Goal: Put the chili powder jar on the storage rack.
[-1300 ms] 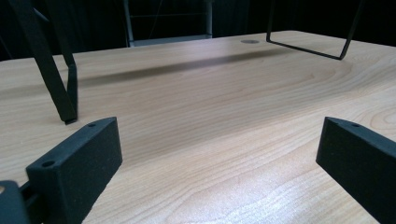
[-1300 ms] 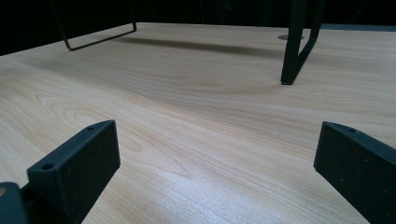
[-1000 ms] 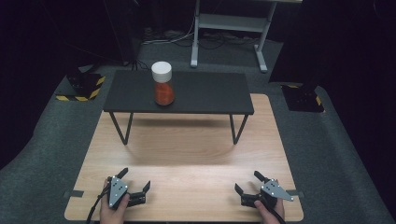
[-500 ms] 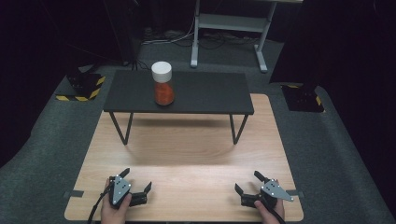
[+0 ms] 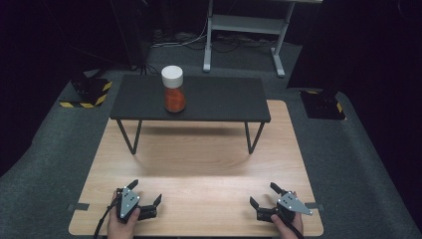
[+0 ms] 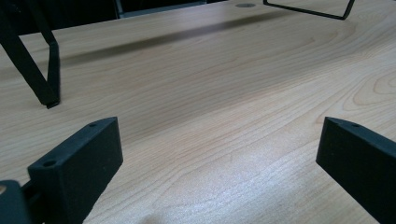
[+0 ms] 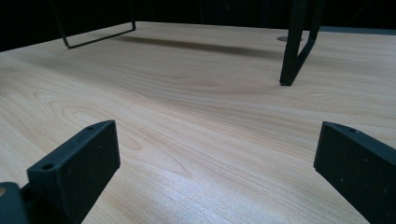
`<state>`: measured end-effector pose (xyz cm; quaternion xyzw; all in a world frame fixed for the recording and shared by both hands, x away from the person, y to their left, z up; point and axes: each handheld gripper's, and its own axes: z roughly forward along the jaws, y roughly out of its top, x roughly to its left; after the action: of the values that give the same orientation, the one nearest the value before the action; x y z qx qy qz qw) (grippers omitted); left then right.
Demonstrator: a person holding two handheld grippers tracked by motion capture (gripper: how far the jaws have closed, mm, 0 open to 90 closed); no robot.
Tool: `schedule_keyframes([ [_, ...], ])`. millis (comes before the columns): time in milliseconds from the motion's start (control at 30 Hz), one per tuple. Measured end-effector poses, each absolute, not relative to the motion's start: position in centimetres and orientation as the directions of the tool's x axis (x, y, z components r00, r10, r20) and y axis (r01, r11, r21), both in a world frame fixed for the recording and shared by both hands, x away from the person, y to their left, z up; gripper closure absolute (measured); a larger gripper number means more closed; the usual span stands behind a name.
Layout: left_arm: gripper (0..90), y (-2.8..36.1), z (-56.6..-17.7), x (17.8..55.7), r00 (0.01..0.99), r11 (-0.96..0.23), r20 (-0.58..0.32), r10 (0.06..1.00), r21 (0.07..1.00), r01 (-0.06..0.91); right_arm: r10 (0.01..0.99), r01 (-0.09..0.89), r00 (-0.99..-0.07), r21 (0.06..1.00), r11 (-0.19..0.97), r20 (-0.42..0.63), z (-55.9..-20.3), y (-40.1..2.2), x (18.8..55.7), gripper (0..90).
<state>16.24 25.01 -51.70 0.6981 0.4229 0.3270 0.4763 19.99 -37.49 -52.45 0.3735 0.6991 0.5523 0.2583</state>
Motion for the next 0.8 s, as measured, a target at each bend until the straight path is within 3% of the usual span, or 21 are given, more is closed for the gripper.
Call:
schedule_keyframes([
  [800, 1.2, 25.45, -51.41, 16.73, 0.462, -0.187, 0.03, 0.887, 0.936, 0.299, 0.81, 0.238, -0.584, 0.966, 0.098, 0.062, -52.56, -37.67, 19.96, 0.0],
])
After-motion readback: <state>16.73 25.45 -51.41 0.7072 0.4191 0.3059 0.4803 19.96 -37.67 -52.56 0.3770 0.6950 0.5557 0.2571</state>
